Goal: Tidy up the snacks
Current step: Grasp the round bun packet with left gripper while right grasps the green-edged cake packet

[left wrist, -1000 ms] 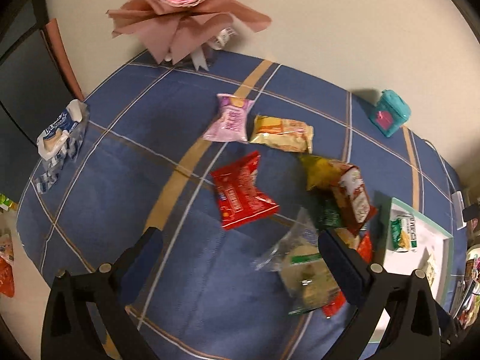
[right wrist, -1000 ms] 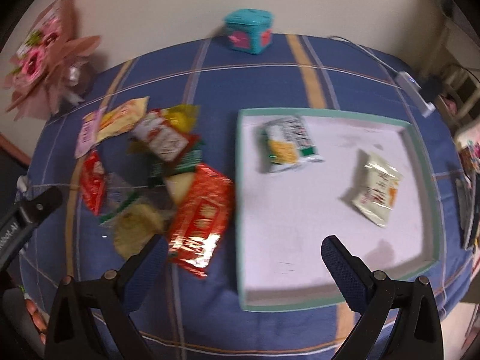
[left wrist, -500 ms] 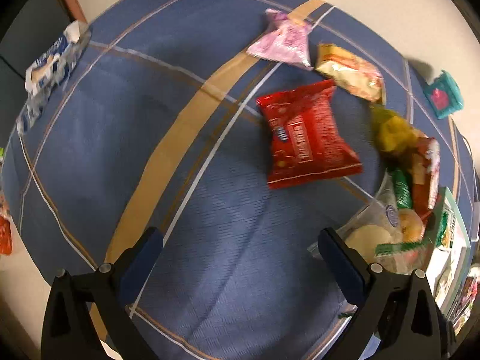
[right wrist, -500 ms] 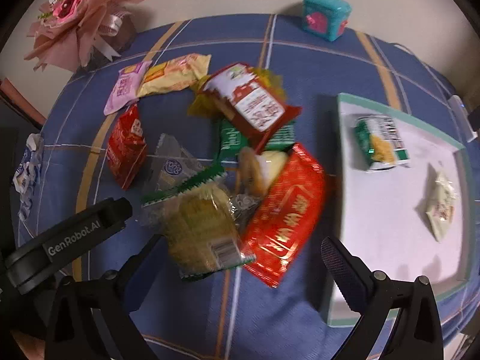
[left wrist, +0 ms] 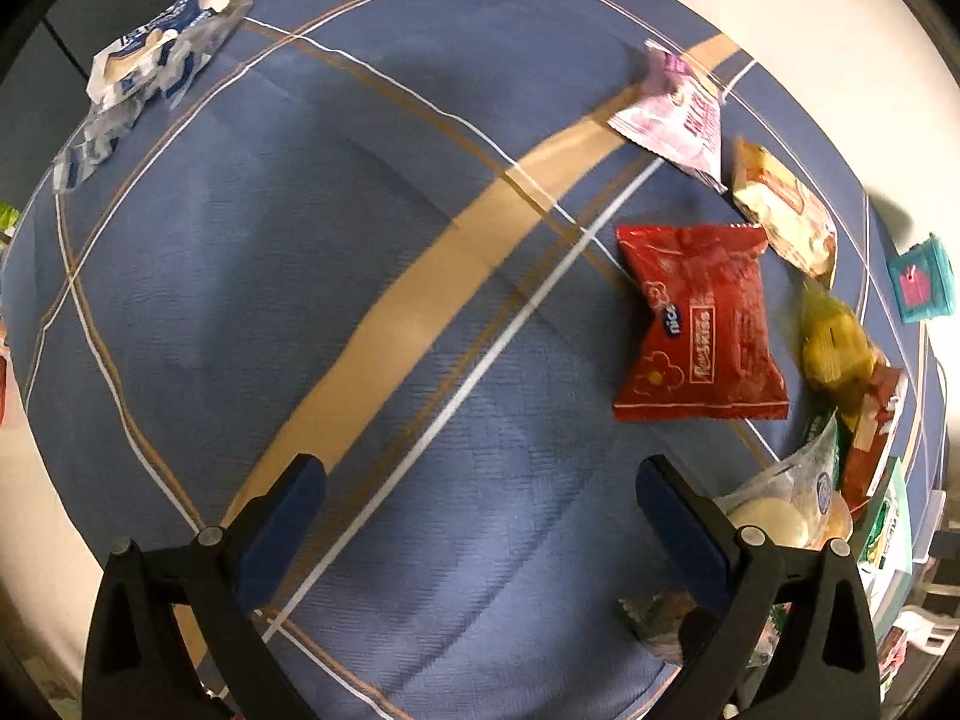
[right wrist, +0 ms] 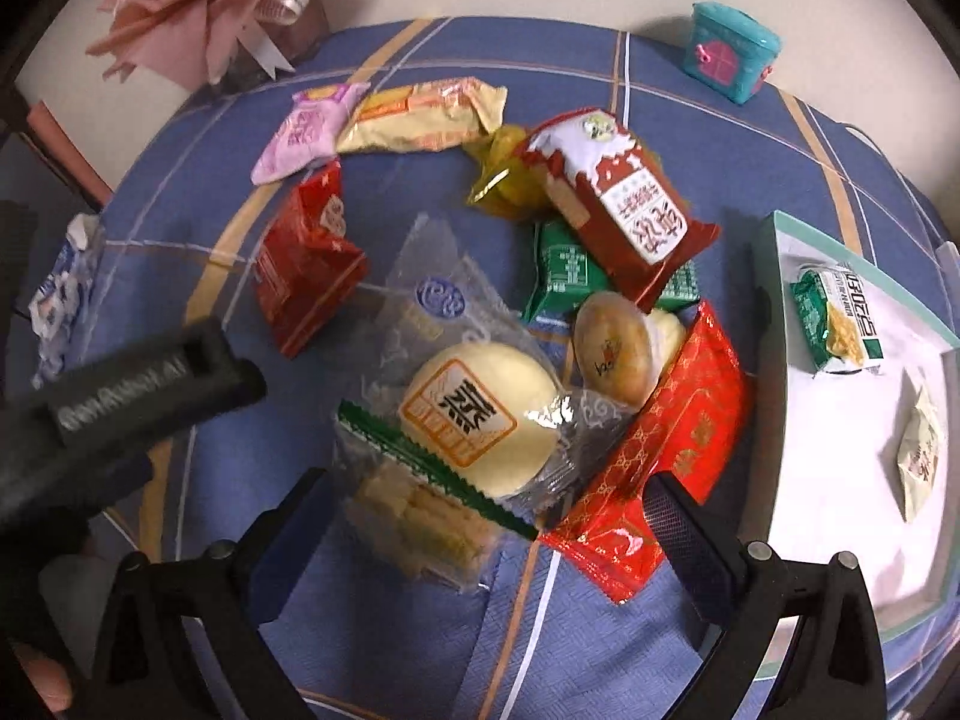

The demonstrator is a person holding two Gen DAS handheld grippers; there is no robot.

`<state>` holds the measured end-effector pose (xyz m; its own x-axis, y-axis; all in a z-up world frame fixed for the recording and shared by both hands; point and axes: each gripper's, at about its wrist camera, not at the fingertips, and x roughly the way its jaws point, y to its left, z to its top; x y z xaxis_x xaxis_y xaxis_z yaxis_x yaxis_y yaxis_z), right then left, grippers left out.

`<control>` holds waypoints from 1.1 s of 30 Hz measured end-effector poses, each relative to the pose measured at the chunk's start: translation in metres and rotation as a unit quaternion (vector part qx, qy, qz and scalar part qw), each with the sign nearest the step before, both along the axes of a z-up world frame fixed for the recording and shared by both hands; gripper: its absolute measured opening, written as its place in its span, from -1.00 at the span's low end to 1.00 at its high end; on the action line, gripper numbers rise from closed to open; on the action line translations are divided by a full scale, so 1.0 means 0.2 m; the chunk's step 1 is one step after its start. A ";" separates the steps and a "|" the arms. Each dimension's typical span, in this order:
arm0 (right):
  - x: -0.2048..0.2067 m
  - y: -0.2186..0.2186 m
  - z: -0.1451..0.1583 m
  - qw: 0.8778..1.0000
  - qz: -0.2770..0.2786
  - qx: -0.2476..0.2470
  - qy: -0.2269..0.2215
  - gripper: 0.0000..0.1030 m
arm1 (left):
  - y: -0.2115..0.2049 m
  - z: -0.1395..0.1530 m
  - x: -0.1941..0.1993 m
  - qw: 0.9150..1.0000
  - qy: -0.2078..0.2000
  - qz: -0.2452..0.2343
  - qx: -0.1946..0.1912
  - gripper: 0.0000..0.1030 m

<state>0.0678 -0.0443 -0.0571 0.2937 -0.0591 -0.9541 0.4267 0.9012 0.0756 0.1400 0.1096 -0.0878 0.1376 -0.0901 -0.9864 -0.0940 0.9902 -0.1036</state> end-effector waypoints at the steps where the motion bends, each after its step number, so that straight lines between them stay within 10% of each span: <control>1: 0.00 0.01 -0.01 1.000 0.002 0.002 0.002 1.00 | 0.01 0.00 0.00 1.000 0.000 0.000 0.000 1.00; 16: 0.02 0.18 -0.07 0.998 0.008 -0.056 0.018 0.64 | -0.02 0.02 -0.06 1.000 0.005 0.003 -0.011 1.00; 23: -0.01 0.12 0.01 1.000 -0.003 -0.020 0.001 0.20 | -0.04 0.09 -0.05 1.000 -0.005 -0.005 -0.019 1.00; 33: -0.13 -0.08 0.15 0.998 -0.024 0.028 -0.042 0.17 | -0.10 0.20 -0.05 0.999 -0.022 -0.018 -0.043 1.00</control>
